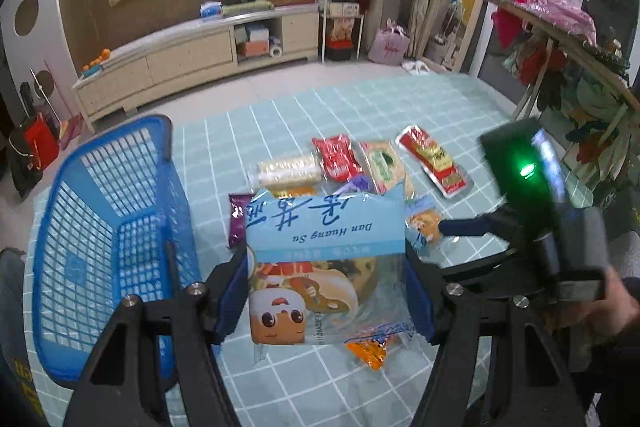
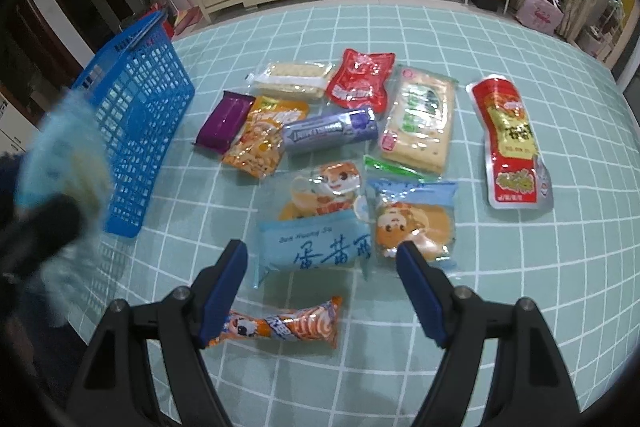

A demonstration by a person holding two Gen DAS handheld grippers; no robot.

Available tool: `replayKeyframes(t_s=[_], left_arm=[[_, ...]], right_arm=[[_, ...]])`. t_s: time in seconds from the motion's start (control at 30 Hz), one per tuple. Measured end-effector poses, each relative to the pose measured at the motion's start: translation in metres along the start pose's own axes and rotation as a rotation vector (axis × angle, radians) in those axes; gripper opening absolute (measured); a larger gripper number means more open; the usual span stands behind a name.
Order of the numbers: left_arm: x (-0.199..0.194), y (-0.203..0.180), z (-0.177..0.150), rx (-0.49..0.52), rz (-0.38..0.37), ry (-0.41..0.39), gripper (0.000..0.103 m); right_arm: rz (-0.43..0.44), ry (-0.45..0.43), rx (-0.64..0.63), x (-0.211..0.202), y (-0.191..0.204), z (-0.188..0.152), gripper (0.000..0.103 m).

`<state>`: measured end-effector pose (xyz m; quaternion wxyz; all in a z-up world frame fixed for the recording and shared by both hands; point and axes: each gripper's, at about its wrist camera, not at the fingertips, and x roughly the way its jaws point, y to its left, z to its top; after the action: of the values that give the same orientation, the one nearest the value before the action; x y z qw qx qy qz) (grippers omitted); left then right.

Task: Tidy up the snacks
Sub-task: 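Lift the pastry pack with the left gripper while the right gripper grasps a clear cartoon pastry pack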

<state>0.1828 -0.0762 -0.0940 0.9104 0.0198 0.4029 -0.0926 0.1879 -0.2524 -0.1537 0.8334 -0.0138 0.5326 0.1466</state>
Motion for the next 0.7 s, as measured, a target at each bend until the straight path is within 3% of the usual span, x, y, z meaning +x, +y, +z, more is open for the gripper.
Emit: replayKeyframes(t_s=[0.53,0.57,0.7], left_arm=[[-0.023,0.049,0.001,-0.081,0.094,-0.065,0.065],[-0.024,0.052,0.000,-0.086,0.100,-0.066,0.065],[-0.029,0.061,-0.002,-0.103,0.104,-0.068,0.065]], right_arm=[[-0.087,0.108,-0.060,0.051,0.021,0.016,0.080],[-0.090,0.111,-0.071,0.053,0.024,0.016,0.073],[-0.097,0.104,-0.098,0.050,0.035,0.017,0.069]])
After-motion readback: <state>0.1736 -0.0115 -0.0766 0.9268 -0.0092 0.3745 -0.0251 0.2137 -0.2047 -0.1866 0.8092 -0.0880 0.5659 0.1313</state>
